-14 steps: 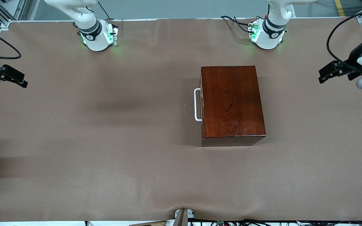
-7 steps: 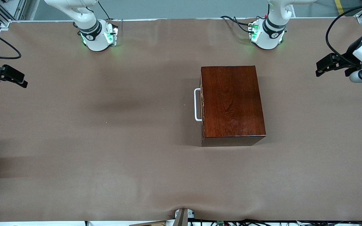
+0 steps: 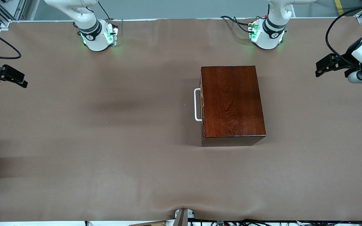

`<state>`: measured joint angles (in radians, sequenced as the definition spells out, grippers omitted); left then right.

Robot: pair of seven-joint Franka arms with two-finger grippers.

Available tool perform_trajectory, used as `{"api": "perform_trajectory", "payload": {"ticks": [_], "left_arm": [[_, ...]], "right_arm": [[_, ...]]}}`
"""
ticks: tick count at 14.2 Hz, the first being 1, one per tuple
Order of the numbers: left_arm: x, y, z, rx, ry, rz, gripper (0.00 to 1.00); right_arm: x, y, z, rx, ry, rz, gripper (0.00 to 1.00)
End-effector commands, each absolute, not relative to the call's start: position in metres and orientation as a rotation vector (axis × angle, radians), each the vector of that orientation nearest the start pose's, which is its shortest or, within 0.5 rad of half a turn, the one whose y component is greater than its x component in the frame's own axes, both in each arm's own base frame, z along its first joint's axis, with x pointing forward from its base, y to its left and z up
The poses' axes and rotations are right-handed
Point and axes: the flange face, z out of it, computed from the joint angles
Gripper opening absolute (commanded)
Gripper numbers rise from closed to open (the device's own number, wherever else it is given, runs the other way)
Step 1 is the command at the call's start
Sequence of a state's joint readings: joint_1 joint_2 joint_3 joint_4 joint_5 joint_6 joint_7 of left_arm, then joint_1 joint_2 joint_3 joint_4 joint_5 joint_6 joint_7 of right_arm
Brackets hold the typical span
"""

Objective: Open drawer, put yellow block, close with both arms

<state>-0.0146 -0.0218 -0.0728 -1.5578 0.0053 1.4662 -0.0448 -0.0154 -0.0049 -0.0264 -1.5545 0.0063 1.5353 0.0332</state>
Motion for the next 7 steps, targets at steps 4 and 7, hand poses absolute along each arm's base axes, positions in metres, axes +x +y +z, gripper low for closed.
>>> {"api": "perform_trajectory", "payload": {"ticks": [4,7], "left_arm": [[0.5343,-0.0571,0.6382,-3.115,0.106,0.089,1.0],[0.5344,-0.0556,0.6382,-3.117,0.101,0.089,1.0]], "right_arm": [[0.546,-0.0257,0.6364,-3.12,0.133,0.024,1.0],[0.5455,-0.0256,0.6372,-3.12,0.133,0.021,1.0]]}}
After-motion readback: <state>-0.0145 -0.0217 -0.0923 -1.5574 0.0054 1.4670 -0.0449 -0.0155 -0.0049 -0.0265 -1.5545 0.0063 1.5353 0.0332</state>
